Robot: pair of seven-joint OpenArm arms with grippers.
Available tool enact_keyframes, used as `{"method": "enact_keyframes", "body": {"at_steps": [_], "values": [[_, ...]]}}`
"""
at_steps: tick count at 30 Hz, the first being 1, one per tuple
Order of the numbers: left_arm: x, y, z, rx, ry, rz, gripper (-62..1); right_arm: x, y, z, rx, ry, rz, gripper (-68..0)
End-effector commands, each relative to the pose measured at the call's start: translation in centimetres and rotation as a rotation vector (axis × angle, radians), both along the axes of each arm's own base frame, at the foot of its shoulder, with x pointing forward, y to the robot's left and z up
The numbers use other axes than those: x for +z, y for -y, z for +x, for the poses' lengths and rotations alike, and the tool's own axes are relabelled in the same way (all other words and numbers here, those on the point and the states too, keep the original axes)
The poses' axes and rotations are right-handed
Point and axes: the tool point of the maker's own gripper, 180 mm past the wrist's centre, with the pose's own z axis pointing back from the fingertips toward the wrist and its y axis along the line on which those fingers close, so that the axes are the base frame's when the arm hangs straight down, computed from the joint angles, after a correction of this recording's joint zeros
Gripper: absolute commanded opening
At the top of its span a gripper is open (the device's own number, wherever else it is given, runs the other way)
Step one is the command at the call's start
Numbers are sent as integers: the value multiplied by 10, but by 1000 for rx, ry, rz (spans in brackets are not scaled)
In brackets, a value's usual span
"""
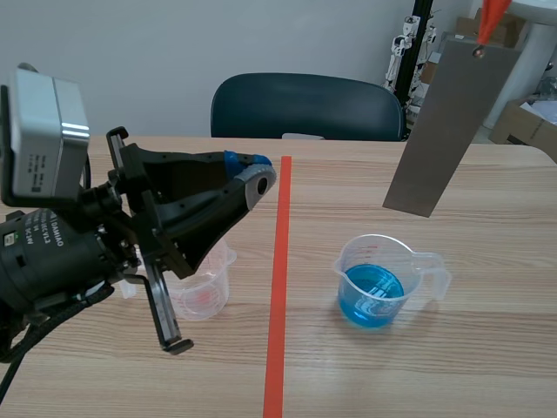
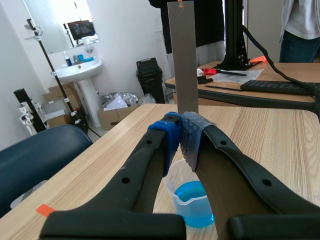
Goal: Do the redox reaction experiment. raise the plate out of the solution
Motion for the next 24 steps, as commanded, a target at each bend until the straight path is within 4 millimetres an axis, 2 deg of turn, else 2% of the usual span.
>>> {"method": "enact_keyframes", "body": {"at_steps": [1, 24], "values": [[8, 1, 0, -2, 8, -39, -586, 15, 0, 1, 1, 37, 20, -678], [8, 0, 1, 5, 6, -30, -586, 15, 0, 1, 1, 37, 20, -678]]}}
